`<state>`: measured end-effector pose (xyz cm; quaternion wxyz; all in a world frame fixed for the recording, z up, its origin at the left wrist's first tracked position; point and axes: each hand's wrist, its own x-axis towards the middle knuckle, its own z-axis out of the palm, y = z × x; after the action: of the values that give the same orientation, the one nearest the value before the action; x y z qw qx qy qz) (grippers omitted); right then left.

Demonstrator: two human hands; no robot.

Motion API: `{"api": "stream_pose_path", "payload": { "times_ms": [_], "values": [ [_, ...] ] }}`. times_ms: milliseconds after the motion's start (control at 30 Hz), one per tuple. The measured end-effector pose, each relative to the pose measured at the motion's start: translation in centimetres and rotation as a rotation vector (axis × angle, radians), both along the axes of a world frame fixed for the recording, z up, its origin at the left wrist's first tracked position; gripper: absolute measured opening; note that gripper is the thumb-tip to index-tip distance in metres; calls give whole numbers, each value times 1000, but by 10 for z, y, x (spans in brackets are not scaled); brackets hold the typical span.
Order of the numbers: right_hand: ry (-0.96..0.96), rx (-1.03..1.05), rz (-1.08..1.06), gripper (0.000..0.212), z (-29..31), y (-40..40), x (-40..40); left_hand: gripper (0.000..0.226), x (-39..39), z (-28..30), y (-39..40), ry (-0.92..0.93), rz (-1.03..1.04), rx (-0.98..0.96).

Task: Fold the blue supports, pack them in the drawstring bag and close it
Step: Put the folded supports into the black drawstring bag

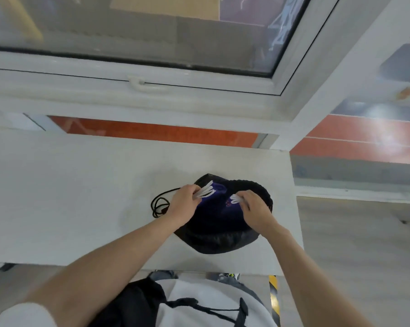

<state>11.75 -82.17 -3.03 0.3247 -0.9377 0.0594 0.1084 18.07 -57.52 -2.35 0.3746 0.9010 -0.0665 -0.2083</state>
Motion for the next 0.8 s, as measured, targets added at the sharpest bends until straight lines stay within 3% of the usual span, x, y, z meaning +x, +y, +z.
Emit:
{"api": "stream_pose_path", "payload": {
  "times_ms": [167, 333, 500, 633, 700, 800],
  "values": [
    [142, -162, 246, 34, -29, -13, 14, 7, -4, -3, -11, -62, 77, 100],
    [204, -236, 329, 41, -41, -17, 26, 10, -7, -4, -15, -101, 70, 156],
    [-43, -60, 278, 41, -25, -20, 35, 18, -2, 4, -21, -140, -23, 194],
    [-159, 133, 228, 56, -9, -13, 40, 26, 8, 12, -27, -171, -170, 204],
    [-195, 115, 333, 61, -8, -7, 45, 25, 13, 14, -30, -179, -201, 170],
    [-220, 70, 377, 46, -7, 1, 53, 20, 17, 13, -28, -190, -232, 117]
  ]
}}
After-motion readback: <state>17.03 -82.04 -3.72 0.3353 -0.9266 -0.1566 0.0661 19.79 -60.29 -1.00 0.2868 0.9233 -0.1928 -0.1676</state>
